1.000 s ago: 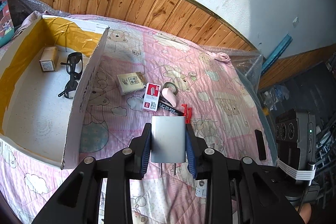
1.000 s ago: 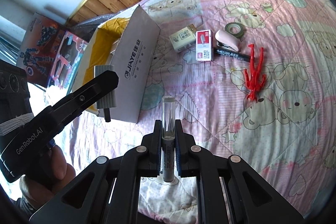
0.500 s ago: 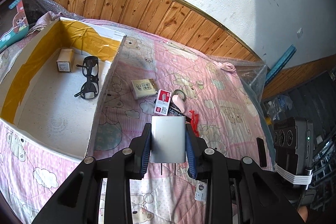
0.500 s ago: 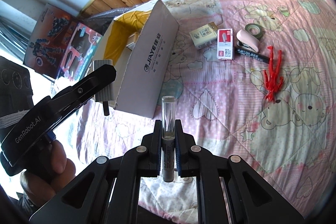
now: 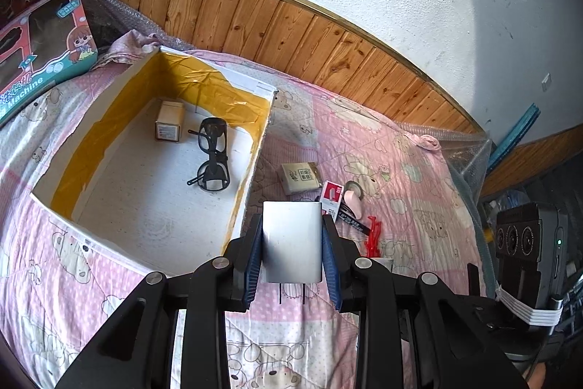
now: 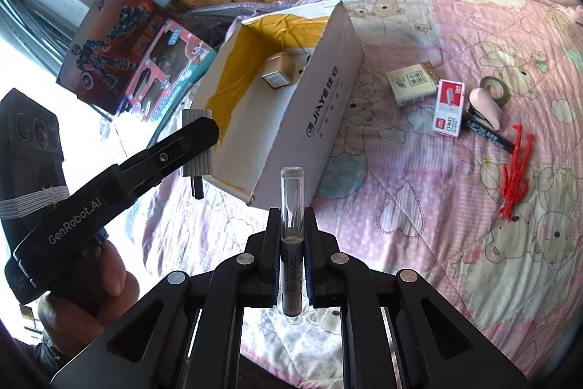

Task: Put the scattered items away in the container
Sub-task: 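Carry the white charger and clear tube with both tools over the box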

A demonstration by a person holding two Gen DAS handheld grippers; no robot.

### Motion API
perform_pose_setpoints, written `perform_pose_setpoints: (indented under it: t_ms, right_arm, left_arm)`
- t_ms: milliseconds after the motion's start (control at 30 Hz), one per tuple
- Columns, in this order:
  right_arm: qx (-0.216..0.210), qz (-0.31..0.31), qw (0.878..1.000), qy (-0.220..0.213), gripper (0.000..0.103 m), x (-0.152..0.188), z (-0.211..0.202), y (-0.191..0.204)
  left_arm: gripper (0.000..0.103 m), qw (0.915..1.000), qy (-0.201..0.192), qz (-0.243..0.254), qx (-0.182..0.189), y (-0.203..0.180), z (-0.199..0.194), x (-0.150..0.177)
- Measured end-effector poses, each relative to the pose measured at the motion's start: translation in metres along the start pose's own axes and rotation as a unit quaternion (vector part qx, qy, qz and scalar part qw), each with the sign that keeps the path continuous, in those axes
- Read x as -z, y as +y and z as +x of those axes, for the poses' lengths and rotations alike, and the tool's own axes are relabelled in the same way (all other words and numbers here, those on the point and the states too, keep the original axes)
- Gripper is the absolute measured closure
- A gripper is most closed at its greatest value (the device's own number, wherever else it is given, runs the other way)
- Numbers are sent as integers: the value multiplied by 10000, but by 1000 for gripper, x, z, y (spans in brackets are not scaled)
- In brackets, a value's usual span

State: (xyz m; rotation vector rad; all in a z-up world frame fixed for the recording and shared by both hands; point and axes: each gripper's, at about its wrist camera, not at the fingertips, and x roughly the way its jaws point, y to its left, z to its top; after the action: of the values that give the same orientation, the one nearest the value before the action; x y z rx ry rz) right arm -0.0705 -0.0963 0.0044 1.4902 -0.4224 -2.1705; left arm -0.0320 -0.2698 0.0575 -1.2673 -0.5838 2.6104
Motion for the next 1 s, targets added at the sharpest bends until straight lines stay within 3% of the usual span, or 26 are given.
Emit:
perform_pose_setpoints:
  t_ms: [500, 1000]
  right_arm:
    - [-282, -469, 9984, 159, 92, -33, 22, 39]
    - [-462, -830, 9949, 324, 92, -71, 52, 73]
  left_arm:
    - [72, 9962, -70, -40, -864, 34, -9, -19]
    - [72, 9931, -63, -233, -1149, 72, -9, -44]
